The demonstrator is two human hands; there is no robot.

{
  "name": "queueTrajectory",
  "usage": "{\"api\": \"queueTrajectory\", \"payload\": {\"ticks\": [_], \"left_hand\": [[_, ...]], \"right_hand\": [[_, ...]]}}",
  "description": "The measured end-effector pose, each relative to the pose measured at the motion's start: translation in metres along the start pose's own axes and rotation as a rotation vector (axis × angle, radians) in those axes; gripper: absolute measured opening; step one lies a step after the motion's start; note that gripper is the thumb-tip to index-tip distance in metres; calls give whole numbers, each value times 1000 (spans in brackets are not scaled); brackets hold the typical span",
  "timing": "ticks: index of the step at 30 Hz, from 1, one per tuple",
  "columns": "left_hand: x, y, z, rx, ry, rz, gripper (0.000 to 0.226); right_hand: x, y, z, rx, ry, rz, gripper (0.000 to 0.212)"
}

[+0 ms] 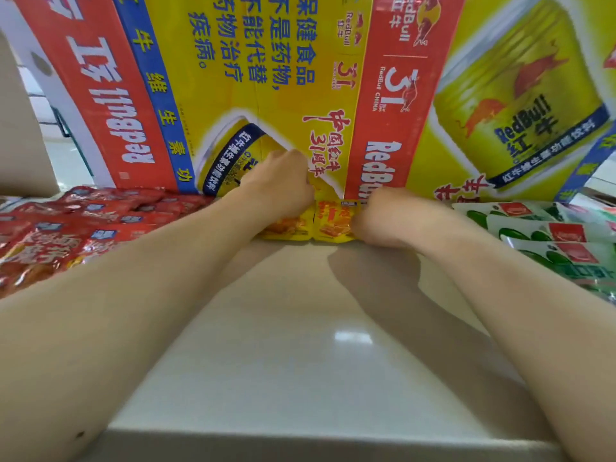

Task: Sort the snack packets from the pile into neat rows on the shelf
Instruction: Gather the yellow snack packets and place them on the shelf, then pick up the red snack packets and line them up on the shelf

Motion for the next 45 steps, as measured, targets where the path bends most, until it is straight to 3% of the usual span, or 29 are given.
{"api": "queueTrajectory", "payload": {"ticks": [3,8,10,13,20,24,27,31,37,45], "left_hand": [[9,-7,-19,-109,-66,-71,13],[18,-7,-45,-229,-175,-312,31],[17,-7,-45,-241,-171,-342,27],[18,-6,-42,-265,-140,-369,17],[21,-12,-38,-216,-116,-321,27],[19,-20,-41,-158,-145,-234,21],[21,-40,-31,-76,-134,-109,22],[32,-73,0,-28,-21,55,28],[89,-107,12,33,118,309,39],[176,-147,-22,-193,151,452,53]], "right_hand": [[1,-1,0,3,6,12,30],[6,-10,0,117,6,118,48],[7,-11,-8,140,-101,142,50],[13,1,-23,144,-287,43,43],[14,9,-25,197,-336,-49,39],[14,0,-27,132,-358,35,38],[19,-16,-28,38,-368,175,49],[35,-42,-29,-137,-422,390,42],[71,-64,-45,-203,-542,584,43],[137,-54,-101,-188,-730,726,52]]}}
Point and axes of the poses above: each hand's wrist, its own x-axis away from the middle knuckle, its own y-axis out of the palm, z = x × y, the point moved 6 cm from there along -x, towards the middle knuckle, and after that the axes turned 2 degrees about y, right-handed, at the moved point
